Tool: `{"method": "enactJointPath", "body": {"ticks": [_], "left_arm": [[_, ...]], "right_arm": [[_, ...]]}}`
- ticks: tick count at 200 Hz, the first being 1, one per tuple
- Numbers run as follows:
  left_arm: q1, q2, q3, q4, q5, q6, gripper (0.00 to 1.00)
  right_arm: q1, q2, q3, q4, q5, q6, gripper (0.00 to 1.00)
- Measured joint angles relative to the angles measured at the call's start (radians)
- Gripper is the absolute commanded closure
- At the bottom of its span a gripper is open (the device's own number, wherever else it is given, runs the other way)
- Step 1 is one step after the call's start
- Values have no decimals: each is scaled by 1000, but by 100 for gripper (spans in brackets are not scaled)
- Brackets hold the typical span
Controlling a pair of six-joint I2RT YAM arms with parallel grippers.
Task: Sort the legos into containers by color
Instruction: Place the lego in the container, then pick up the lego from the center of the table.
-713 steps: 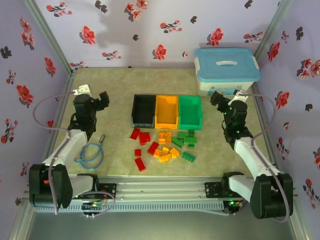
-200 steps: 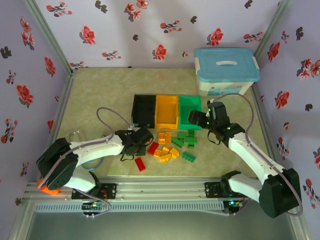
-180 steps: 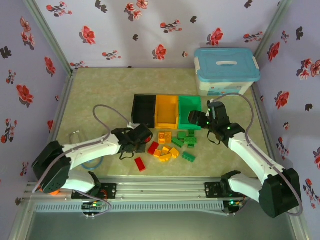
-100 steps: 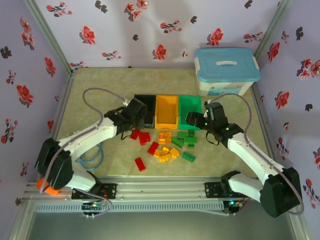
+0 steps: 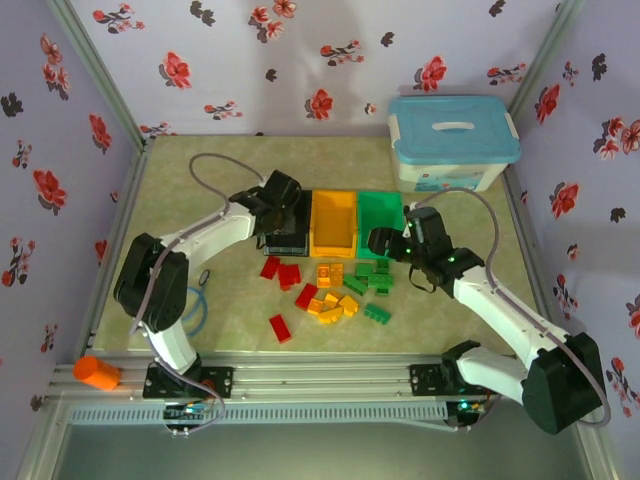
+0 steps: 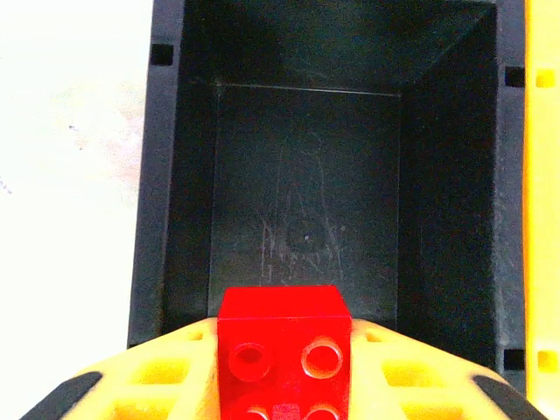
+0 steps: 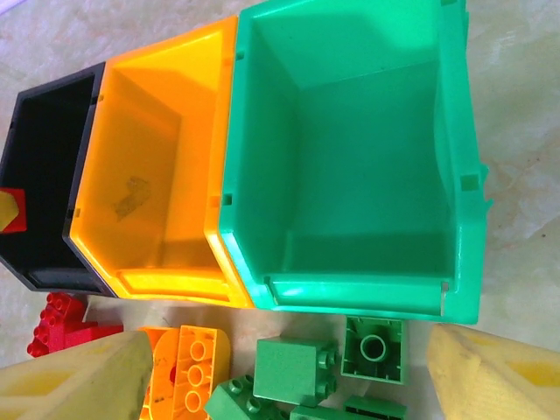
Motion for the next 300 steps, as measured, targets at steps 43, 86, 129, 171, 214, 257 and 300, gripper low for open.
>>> {"method": "enactJointPath", "body": {"ticks": [43,86,129,171,214,257,300], "left_arm": [[4,15,56,-3,8,20,23],[1,-29,27,3,9,19,22],[-27,-178,-100,35,9,14,22],[-43,-235,-224,61,13,-16,22],[-45,-283,-331,69,15,-51,22],[-45,-373,-415,87,15,-81,22],[-45,-444,-490,99,7,-106,22]], "right_arm": [[24,16,0,-57,17,0,17],[60,43,0,-144,68,2,16],[86,91,-14,-209,94,28,1],[118,108,-31,-218,100,53,2],[152,190,-31,-221,102,71,14],[160,239,-26,-220,106,77,29],[162,263,-7,-218,119,77,45]]}}
